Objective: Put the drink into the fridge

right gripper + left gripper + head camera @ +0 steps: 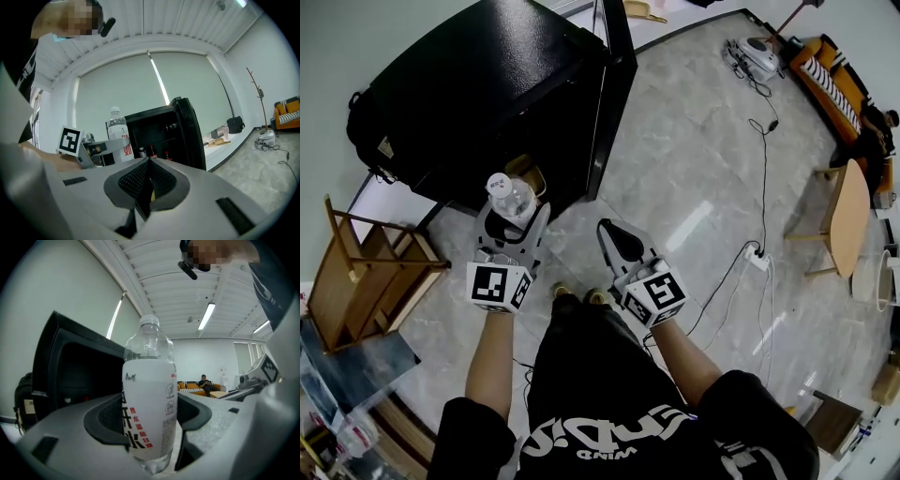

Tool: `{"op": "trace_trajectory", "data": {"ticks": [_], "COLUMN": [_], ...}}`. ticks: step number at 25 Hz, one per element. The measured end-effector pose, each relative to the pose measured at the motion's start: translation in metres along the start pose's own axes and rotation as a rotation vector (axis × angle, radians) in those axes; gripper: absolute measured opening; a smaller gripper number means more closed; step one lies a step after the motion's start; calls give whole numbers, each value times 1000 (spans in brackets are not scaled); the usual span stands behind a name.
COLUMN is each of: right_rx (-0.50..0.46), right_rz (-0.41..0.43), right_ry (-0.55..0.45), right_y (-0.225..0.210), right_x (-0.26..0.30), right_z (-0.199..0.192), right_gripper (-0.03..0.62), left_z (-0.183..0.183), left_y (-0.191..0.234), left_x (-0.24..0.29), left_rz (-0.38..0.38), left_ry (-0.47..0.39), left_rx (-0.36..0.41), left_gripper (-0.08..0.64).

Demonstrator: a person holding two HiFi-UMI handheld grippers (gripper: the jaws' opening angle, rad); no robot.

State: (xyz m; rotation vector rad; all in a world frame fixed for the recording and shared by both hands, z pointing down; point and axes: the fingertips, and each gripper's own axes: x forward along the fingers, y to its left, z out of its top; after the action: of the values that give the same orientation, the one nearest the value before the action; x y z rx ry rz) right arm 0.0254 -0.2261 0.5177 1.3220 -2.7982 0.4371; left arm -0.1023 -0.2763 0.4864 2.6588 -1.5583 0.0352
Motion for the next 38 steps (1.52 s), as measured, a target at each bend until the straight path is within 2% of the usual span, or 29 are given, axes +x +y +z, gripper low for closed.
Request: {"op": "trace_trajectory", "data": {"ticks": [8,13,18,25,31,38], "right_rx": [10,18,12,24,30,51], "right_rz": [-15,-25,-33,-48,-59,-63], "right_ry": [-33,-32,-26,-4,6,0], "right_y": [-27,-40,-45,-47,-48,-52], "right_x": [26,39,45,47,46,53], "right_z": [-62,-91,-100,-105,-109,-117], "right_gripper": [15,15,15,15,15,15], "left_z": [-76,-118,-149,-173,-192,-218], "left_y": [20,35,65,118,155,193], "left_x": [25,39,56,87,118,146], "left_rz": [22,61,146,275,361,427], "left_ry": [-25,-9,-3,-9,-5,15], "left_rx": [5,7,11,21,7,-16], "left_gripper": [310,310,310,308,308,309]}}
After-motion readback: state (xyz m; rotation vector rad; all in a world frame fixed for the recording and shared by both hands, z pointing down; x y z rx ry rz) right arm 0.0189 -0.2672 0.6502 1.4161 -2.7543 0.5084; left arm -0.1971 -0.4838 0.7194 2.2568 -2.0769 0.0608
